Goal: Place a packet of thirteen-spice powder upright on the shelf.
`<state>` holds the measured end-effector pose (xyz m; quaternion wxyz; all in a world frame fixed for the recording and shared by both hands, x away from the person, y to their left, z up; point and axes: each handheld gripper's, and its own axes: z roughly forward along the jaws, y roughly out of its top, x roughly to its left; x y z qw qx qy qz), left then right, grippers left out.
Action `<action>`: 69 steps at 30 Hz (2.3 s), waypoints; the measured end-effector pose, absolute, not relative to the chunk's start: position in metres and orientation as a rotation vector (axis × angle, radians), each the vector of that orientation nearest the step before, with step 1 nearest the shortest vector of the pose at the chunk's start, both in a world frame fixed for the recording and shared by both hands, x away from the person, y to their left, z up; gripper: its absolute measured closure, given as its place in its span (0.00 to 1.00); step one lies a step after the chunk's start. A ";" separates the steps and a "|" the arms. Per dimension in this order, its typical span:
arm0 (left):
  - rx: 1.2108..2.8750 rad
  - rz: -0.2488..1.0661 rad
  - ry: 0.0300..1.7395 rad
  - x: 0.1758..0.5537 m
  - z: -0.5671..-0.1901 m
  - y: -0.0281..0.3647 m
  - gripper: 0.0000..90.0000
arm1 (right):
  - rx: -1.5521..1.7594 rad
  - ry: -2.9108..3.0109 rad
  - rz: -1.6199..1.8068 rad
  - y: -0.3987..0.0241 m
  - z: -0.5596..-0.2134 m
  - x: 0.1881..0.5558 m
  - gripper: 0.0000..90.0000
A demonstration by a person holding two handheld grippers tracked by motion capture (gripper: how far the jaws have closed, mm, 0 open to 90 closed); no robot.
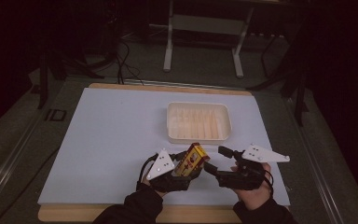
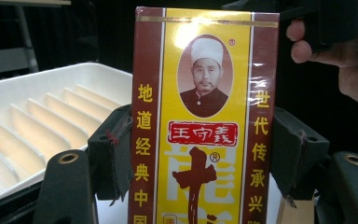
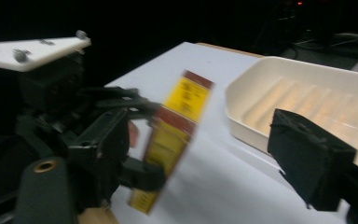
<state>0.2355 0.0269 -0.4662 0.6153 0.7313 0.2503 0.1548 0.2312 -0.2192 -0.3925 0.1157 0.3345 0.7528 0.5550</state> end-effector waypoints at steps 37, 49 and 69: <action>1.623 0.358 0.613 0.241 -0.474 0.014 0.33 | 1.138 2.122 1.434 -0.176 -0.399 0.232 0.75; 1.694 0.313 0.653 0.246 -0.466 0.020 0.03 | 1.139 2.093 1.447 -0.180 -0.389 0.236 0.75; 1.688 0.356 0.689 0.239 -0.469 0.049 0.02 | 1.113 1.871 1.387 -0.186 -0.358 0.265 0.75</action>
